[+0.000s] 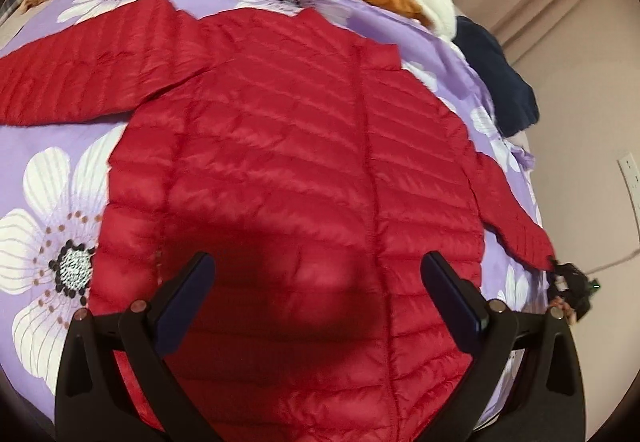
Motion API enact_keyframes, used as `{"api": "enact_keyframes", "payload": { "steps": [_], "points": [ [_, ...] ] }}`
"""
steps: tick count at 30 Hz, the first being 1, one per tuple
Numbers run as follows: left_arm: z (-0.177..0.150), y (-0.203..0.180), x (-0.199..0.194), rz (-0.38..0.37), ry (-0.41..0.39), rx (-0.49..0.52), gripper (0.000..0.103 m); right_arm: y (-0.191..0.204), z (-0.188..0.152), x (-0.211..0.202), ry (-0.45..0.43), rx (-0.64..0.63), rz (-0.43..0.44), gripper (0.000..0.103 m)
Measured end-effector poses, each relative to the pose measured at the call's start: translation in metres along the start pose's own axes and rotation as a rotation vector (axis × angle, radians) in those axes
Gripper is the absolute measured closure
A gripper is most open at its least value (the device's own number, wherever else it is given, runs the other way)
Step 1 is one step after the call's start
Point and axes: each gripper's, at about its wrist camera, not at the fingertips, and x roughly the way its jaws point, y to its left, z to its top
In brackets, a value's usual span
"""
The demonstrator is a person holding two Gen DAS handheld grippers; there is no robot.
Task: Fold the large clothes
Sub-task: 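Grasp the sleeve cuff nearest the right tool and lift it, then fold the held sleeve across the jacket body and release it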
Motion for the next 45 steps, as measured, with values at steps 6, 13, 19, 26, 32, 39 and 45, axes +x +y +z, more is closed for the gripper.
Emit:
{"api": "enact_keyframes", "payload": {
  "steps": [6,13,19,26,32,39,45],
  "points": [
    [-0.004,0.023,-0.012,-0.008,-0.006,-0.051,0.0,0.118,-0.003,-0.03,-0.012,-0.311,0.082,0.093],
    [-0.01,0.051,-0.036,-0.026,-0.036,-0.091,0.0,0.256,-0.071,-0.036,0.032,-0.656,0.163,0.093],
    [-0.011,0.078,-0.051,-0.014,-0.059,-0.121,0.0,0.332,-0.166,-0.003,0.112,-0.898,0.227,0.093],
    [-0.011,0.111,-0.056,0.003,-0.063,-0.178,0.0,0.351,-0.291,0.044,0.237,-1.164,0.217,0.093],
    [-0.01,0.127,-0.056,0.009,-0.061,-0.203,0.0,0.326,-0.363,0.077,0.367,-1.352,0.139,0.093],
    [-0.004,0.125,-0.049,0.0,-0.048,-0.202,0.0,0.311,-0.422,0.089,0.498,-1.447,0.124,0.089],
    [0.02,0.1,-0.045,0.004,-0.071,-0.142,0.0,0.305,-0.393,0.071,0.651,-1.308,0.265,0.049]
  ]
}}
